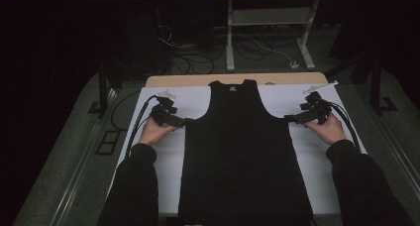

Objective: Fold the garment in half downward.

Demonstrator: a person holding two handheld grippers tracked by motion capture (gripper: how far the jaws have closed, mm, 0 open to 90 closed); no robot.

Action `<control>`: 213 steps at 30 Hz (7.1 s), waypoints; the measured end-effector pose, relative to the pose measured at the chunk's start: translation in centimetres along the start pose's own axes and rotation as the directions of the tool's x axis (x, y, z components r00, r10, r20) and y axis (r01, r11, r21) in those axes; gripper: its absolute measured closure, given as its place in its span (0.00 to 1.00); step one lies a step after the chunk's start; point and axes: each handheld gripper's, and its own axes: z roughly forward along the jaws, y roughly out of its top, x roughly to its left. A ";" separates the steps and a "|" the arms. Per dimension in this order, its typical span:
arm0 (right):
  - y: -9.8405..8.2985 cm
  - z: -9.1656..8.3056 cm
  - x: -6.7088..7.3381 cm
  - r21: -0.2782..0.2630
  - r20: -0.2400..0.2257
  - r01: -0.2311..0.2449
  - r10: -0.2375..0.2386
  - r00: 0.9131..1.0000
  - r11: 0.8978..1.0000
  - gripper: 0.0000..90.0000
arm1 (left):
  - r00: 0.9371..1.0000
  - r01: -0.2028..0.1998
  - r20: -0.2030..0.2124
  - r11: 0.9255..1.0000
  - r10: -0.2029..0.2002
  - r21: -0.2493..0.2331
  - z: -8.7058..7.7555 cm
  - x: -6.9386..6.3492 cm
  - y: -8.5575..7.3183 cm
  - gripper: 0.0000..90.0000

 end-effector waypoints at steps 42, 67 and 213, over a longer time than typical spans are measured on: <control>-1.0 2.8 0.0 0.056 0.019 -0.029 0.028 0.999 0.998 0.56 | 0.998 0.059 -0.035 0.997 -0.057 0.054 1.6 0.4 -0.8 0.36; -0.9 3.4 0.9 0.046 0.014 -0.016 0.015 1.000 0.999 0.88 | 0.994 0.103 -0.044 0.995 -0.102 0.002 2.2 -0.3 -1.6 0.88; -8.1 -6.1 6.8 0.054 -0.127 -0.168 0.174 0.976 0.984 0.92 | 0.987 0.139 0.084 0.990 -0.135 -0.036 -6.8 -8.2 -8.2 0.96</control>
